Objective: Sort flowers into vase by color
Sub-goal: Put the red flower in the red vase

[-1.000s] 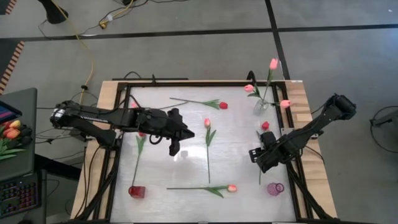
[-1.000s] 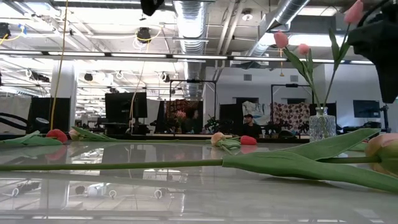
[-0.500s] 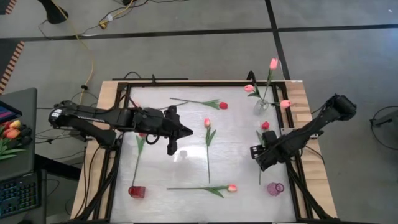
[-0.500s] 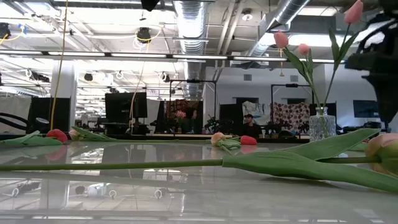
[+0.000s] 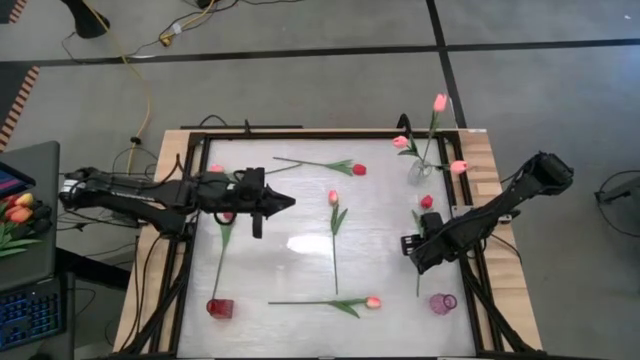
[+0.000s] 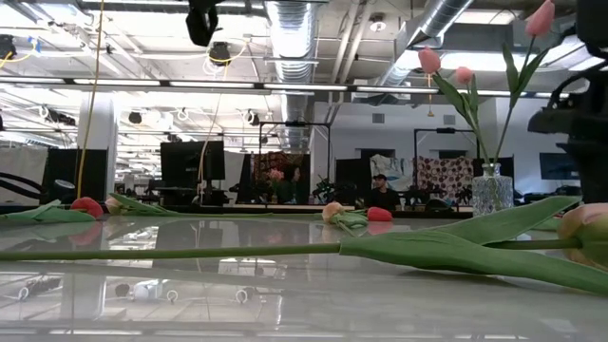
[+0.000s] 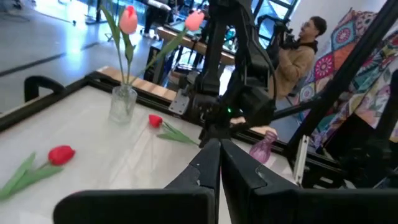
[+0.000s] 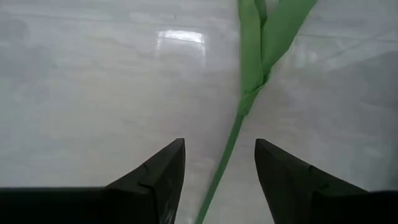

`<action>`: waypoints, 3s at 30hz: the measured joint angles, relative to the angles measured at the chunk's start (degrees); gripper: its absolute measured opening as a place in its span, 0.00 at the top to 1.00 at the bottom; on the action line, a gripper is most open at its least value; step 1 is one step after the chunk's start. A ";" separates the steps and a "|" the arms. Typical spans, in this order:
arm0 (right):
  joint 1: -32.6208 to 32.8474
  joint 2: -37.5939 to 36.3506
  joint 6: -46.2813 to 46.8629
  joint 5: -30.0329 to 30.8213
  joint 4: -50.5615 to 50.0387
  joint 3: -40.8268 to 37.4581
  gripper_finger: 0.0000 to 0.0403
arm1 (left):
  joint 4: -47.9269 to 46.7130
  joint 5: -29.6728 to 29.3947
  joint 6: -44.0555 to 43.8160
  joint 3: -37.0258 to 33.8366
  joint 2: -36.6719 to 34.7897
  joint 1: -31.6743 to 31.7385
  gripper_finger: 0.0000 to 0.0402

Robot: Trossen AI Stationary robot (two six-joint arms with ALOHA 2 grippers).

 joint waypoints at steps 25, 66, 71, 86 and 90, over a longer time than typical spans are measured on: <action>0.04 3.39 -4.51 -3.28 2.73 3.43 0.92 | -0.03 1.17 0.52 -0.02 -0.30 0.32 1.00; -8.81 4.31 -96.41 15.73 52.68 35.07 0.95 | 28.51 5.46 1.56 4.51 11.95 -5.99 0.63; -10.14 5.96 -96.73 12.35 53.59 35.04 0.95 | 27.87 4.90 2.72 9.13 16.75 -5.73 0.54; -11.54 6.44 -98.00 11.23 54.19 35.04 0.95 | 26.95 7.02 3.08 13.84 21.69 -4.27 0.43; -12.51 6.85 -98.08 10.70 54.34 35.04 0.95 | 26.77 6.45 3.11 13.90 21.69 -4.03 0.43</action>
